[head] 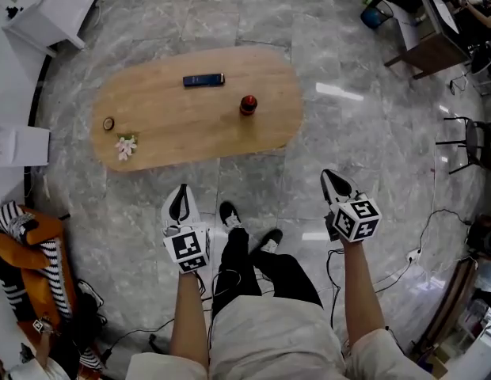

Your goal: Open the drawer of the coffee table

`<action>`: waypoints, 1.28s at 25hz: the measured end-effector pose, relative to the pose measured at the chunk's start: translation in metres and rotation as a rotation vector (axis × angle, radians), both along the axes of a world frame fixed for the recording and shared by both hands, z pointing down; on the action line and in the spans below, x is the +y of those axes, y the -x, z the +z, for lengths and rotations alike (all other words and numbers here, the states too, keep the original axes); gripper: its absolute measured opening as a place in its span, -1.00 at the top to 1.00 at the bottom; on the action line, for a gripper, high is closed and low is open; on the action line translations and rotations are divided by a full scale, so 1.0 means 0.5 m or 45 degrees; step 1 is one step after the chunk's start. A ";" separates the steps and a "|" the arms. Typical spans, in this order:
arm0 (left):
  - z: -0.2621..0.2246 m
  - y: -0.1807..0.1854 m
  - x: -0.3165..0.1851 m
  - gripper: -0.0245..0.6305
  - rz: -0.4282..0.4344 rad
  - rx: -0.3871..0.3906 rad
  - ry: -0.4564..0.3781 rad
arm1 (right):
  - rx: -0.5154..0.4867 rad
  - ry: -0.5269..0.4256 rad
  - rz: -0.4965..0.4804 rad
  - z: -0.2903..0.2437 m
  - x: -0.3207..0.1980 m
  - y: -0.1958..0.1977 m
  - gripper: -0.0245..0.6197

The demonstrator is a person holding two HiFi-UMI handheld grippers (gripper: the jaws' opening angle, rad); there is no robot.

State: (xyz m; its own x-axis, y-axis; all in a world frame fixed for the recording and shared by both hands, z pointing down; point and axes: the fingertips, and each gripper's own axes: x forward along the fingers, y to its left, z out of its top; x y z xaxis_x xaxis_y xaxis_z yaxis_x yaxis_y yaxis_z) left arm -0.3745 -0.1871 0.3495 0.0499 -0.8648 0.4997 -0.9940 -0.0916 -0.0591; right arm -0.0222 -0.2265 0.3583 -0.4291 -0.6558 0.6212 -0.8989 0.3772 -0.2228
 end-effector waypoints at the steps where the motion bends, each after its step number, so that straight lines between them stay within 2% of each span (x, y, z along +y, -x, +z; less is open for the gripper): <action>1: -0.001 0.002 -0.001 0.89 0.008 -0.016 -0.012 | 0.002 0.013 0.008 0.008 0.005 -0.008 0.88; 6: 0.030 -0.010 0.015 0.89 0.026 -0.053 -0.018 | 0.004 0.039 0.013 0.065 0.032 -0.039 0.88; 9: 0.083 -0.009 0.035 0.89 0.015 -0.033 0.018 | -0.007 0.027 0.025 0.117 0.036 -0.047 0.88; 14: 0.213 -0.001 0.051 0.89 -0.010 -0.046 0.060 | -0.046 -0.008 0.063 0.269 0.014 -0.064 0.88; 19: 0.388 0.019 0.038 0.89 -0.031 -0.023 0.014 | -0.202 -0.107 0.087 0.435 -0.045 -0.043 0.88; 21: 0.463 0.026 0.030 0.89 -0.043 -0.026 -0.003 | -0.201 -0.153 0.053 0.494 -0.060 -0.030 0.88; 23: 0.524 0.029 0.018 0.89 -0.050 -0.035 -0.037 | -0.146 -0.195 -0.008 0.553 -0.071 -0.025 0.88; 26: 0.591 0.025 -0.002 0.89 0.005 -0.005 -0.141 | -0.073 -0.255 -0.052 0.635 -0.086 -0.033 0.88; 28: 0.638 0.027 -0.011 0.89 0.048 0.010 -0.190 | -0.063 -0.296 -0.096 0.681 -0.098 -0.031 0.88; 32: 0.728 0.054 -0.029 0.89 0.041 -0.007 -0.232 | -0.055 -0.345 -0.188 0.773 -0.115 -0.031 0.88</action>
